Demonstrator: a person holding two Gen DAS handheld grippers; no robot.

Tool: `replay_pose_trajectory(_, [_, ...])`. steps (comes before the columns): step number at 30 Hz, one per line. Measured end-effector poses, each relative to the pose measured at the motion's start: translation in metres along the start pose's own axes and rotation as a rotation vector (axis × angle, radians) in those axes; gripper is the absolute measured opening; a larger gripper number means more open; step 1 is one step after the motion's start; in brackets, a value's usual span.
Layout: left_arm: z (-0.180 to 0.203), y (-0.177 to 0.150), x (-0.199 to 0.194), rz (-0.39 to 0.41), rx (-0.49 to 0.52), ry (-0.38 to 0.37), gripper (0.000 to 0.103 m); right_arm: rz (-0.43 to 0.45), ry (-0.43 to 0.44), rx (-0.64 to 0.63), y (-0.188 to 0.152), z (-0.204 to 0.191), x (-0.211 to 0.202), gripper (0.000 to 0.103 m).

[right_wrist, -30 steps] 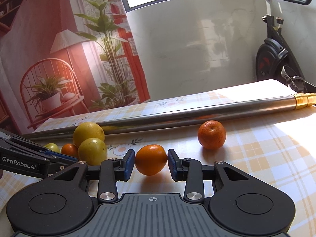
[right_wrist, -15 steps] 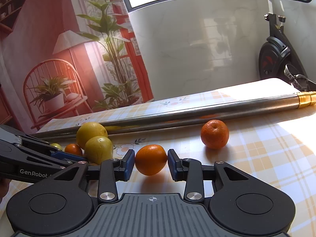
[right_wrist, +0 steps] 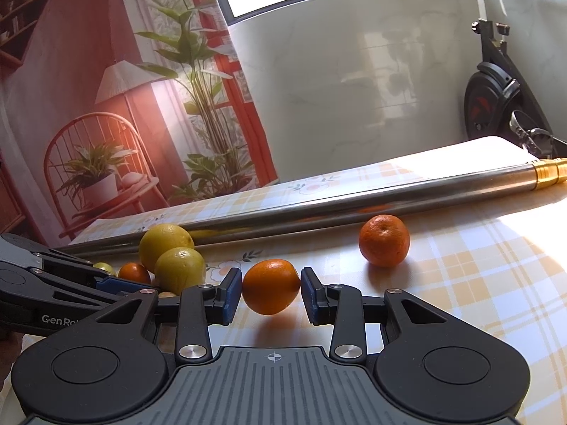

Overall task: Organize fruits
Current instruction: 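Close left tool on a brown kiwi while right tool holds the mandarin, then carry the kiwi and mandarin over the white plate with both tools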

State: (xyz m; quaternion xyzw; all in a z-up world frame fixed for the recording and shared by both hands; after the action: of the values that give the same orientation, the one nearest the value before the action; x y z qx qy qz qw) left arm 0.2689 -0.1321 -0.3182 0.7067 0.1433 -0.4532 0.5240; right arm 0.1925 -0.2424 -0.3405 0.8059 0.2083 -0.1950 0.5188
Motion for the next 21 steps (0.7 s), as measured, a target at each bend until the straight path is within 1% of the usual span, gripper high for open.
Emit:
replay_pose_trajectory(4, [0.001, 0.004, -0.010, 0.034, -0.027, 0.000, 0.028, 0.001, -0.001, 0.000, 0.000, 0.000, 0.000, 0.033])
replay_pose_trajectory(8, [-0.004, 0.001, -0.031, 0.070, -0.087, -0.003, 0.028, 0.008, -0.011, 0.006, 0.001, 0.002, -0.001, 0.033])
replay_pose_trajectory(11, [-0.013, -0.011, -0.051, 0.089, -0.142, -0.002, 0.028, 0.013, -0.010, 0.007, 0.001, 0.000, -0.001, 0.033])
replay_pose_trajectory(15, [-0.032, -0.031, -0.081, 0.113, -0.215, 0.025, 0.028, 0.001, -0.029, -0.019, 0.000, -0.004, 0.000, 0.033])
replay_pose_trajectory(17, [-0.038, -0.040, -0.094, 0.123, -0.236, 0.040, 0.028, -0.009, -0.033, -0.032, 0.000, -0.010, -0.002, 0.033])
replay_pose_trajectory(21, [-0.051, -0.058, -0.112, 0.132, -0.272, 0.066, 0.028, -0.014, -0.011, -0.023, 0.000, -0.023, -0.015, 0.033])
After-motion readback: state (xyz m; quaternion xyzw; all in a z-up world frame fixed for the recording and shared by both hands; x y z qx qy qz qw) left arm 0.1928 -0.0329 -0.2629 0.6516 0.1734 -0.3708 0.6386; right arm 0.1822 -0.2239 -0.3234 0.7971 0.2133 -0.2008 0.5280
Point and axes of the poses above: each gripper's, at about its wrist camera, not at the fingertips, and x roughly the way its jaws point, z to its right, y to its top, the point moved 8 cm from there along x, roughly the way its jaws point
